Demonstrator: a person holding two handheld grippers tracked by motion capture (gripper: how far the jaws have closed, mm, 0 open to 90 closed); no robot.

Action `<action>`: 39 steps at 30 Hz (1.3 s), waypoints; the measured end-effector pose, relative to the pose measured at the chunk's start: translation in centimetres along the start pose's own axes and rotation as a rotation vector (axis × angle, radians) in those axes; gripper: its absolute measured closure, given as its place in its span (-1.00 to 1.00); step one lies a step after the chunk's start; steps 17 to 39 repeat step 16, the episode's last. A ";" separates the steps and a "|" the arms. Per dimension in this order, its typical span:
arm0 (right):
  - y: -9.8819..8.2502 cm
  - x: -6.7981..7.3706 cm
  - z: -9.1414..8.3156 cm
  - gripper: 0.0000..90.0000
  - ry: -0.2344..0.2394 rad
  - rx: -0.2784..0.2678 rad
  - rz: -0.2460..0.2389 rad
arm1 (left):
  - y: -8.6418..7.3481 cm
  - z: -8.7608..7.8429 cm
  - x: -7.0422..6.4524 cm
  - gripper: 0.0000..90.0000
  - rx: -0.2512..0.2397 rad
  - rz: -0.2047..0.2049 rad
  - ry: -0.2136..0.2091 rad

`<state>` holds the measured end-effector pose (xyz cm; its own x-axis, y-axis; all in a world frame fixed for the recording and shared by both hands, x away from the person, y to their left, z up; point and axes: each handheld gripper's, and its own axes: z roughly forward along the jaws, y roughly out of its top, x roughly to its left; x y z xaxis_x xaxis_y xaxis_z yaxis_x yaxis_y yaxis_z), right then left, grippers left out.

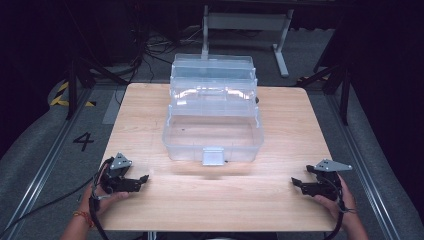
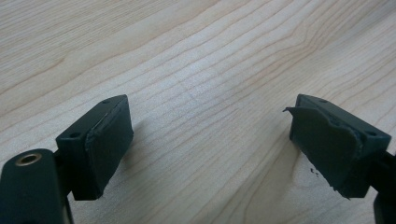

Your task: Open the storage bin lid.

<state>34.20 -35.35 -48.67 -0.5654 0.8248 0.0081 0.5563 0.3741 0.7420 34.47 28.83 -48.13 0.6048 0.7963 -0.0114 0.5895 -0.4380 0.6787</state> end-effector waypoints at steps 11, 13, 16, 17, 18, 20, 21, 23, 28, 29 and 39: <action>0.0 0.0 0.0 -0.62 -0.004 0.001 0.003 | 0.0 0.0 0.0 -0.72 0.003 -0.007 0.002; 0.0 0.0 0.0 -0.62 -0.004 0.001 0.002 | 0.0 0.1 0.0 -0.73 0.001 -0.008 0.004; 0.0 0.0 0.0 -0.62 -0.004 0.001 0.003 | 0.0 0.1 0.0 -0.73 0.001 -0.008 0.005; 0.0 0.0 0.0 -0.62 -0.004 0.001 0.003 | 0.0 0.1 0.0 -0.73 0.001 -0.008 0.005; 0.0 0.0 0.0 -0.62 -0.004 0.001 0.003 | 0.0 0.1 0.0 -0.73 0.001 -0.008 0.005; 0.0 0.0 0.0 -0.62 -0.004 0.001 0.003 | 0.0 0.1 0.0 -0.73 0.001 -0.008 0.005; 0.0 0.0 0.0 -0.62 -0.004 0.001 0.003 | 0.0 0.1 0.0 -0.73 0.001 -0.008 0.005; 0.0 0.0 0.0 -0.62 -0.004 0.001 0.003 | 0.0 0.1 0.0 -0.73 0.001 -0.008 0.005; 0.0 0.0 0.0 -0.62 -0.004 0.001 0.003 | 0.0 0.1 0.0 -0.73 0.001 -0.008 0.005; 0.0 0.0 0.0 -0.62 -0.004 0.001 0.003 | 0.0 0.1 0.0 -0.73 0.001 -0.008 0.005; 0.0 0.0 0.0 -0.62 -0.004 0.001 0.003 | 0.0 0.1 0.0 -0.73 0.001 -0.008 0.005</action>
